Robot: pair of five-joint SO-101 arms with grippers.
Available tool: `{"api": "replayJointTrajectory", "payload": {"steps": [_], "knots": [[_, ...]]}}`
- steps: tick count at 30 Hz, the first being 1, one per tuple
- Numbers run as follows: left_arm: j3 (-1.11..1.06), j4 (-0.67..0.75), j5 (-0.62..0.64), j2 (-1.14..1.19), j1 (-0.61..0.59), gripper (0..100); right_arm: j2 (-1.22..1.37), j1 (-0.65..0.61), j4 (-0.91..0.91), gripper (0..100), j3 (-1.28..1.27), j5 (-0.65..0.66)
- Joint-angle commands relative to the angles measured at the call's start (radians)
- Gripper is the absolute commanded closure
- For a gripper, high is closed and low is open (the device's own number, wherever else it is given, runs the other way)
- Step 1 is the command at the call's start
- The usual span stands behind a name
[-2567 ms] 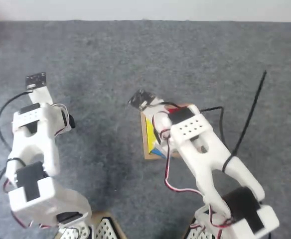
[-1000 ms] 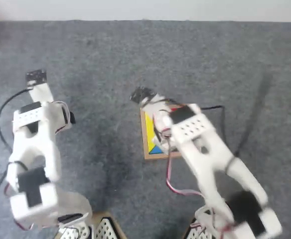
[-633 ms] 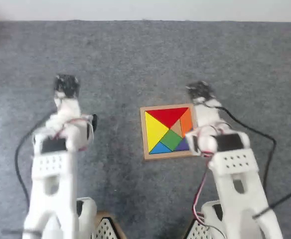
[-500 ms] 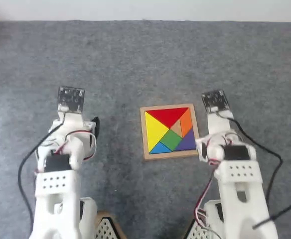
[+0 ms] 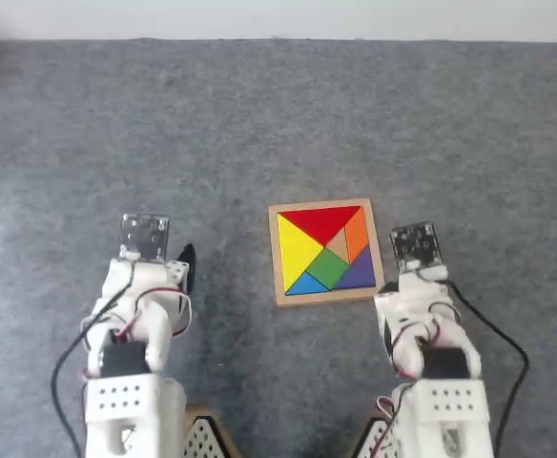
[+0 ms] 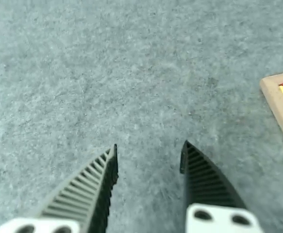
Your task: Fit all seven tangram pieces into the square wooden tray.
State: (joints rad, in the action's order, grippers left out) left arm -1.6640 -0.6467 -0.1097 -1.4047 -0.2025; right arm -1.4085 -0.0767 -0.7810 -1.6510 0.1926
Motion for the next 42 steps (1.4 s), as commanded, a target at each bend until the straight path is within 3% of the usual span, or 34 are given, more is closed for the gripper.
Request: {"api": "replayJointTrajectory", "payload": {"steps": [1,8,16,42], "knots": [[-0.027,-0.043,-0.006,-0.178,0.0,79,-0.156,0.068,-0.021,99.0,-0.04,-0.006],[-0.021,-0.318,-0.006,-0.413,0.008,79,-0.41,0.249,-0.323,99.0,-0.032,-0.008],[-0.021,-0.334,-0.011,-0.414,0.0,79,-0.389,0.354,-0.507,99.0,-0.032,-0.008],[-0.021,-0.339,-0.012,-0.413,0.0,79,-0.389,0.351,-0.515,99.1,-0.032,-0.008]]}}
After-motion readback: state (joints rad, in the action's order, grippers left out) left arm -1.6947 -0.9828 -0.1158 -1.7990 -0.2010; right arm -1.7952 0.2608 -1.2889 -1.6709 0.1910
